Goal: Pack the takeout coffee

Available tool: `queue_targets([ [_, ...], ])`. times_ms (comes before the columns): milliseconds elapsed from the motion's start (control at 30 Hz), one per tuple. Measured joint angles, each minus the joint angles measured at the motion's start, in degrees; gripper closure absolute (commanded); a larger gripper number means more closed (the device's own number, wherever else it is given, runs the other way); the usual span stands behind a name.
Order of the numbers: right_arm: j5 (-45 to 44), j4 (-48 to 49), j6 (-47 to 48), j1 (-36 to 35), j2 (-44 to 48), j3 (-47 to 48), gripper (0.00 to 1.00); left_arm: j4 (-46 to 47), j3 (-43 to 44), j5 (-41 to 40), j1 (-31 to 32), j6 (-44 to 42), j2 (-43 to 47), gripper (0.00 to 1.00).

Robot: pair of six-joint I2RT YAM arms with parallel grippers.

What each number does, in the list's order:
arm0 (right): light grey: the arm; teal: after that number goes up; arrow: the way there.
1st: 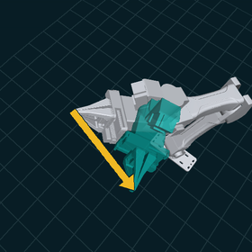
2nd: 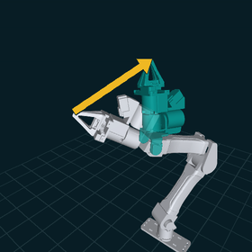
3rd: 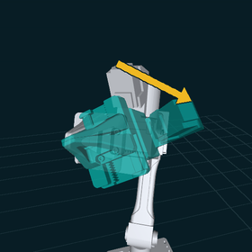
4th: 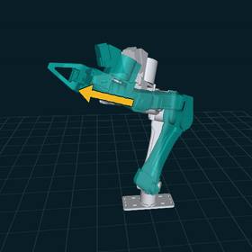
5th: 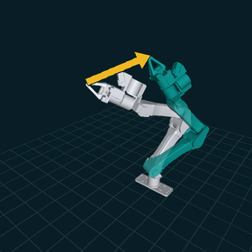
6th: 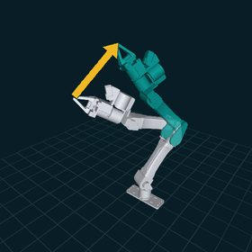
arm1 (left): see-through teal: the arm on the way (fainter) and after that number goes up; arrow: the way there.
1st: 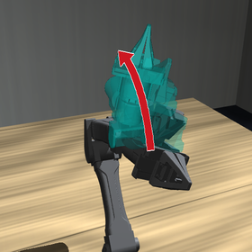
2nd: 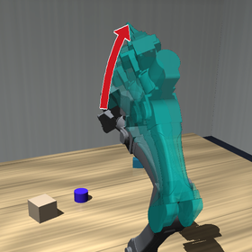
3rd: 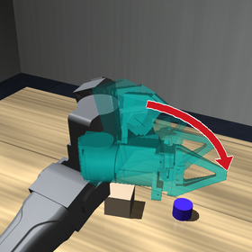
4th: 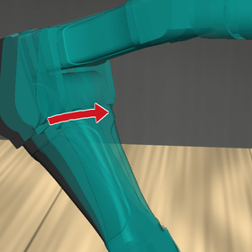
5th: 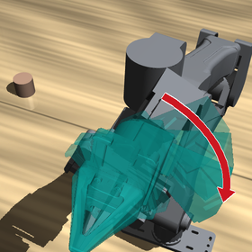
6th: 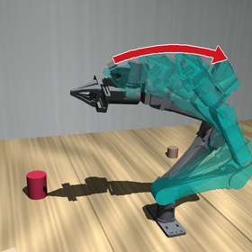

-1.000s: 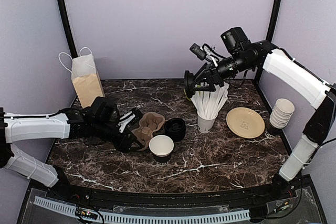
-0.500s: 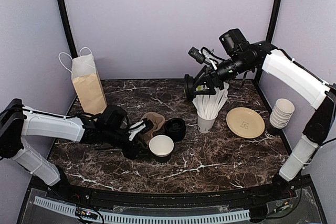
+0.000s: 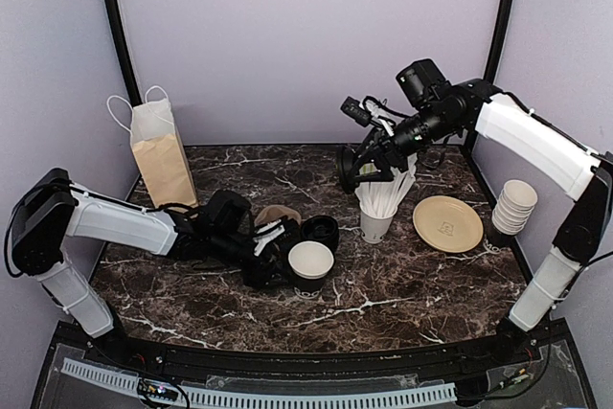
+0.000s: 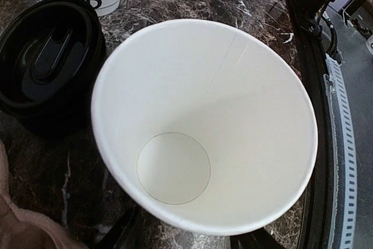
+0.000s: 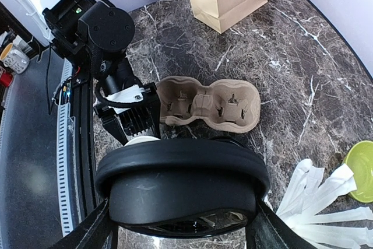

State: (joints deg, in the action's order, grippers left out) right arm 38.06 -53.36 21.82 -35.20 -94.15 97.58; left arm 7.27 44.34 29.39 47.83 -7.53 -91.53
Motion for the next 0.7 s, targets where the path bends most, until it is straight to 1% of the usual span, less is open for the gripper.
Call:
queue_targets([
  [267, -5.0, -1.9, 2.4, -3.1, -0.1, 0.0, 0.33, 1.0, 1.7, 1.3, 1.4, -1.4, -3.4, 0.48],
  [400, -8.4, -3.1, 4.3, -6.0, -0.9, 0.2, 0.33, -0.9, 1.6, 1.0, 1.6, -2.0, -2.5, 0.44],
  [500, -12.2, -4.6, 6.0, -9.1, -3.0, 1.3, 0.32, -3.5, 0.3, -0.7, 1.6, -1.8, 2.5, 0.41],
  [600, -16.7, -6.1, 7.7, -12.6, -6.0, 3.0, 0.32, -5.7, -1.7, -3.9, 1.6, -0.8, 10.5, 0.41],
  [700, -20.5, -7.6, 9.0, -15.6, -9.0, 4.4, 0.32, -6.1, -4.4, -8.0, 1.6, 0.8, 18.4, 0.41],
])
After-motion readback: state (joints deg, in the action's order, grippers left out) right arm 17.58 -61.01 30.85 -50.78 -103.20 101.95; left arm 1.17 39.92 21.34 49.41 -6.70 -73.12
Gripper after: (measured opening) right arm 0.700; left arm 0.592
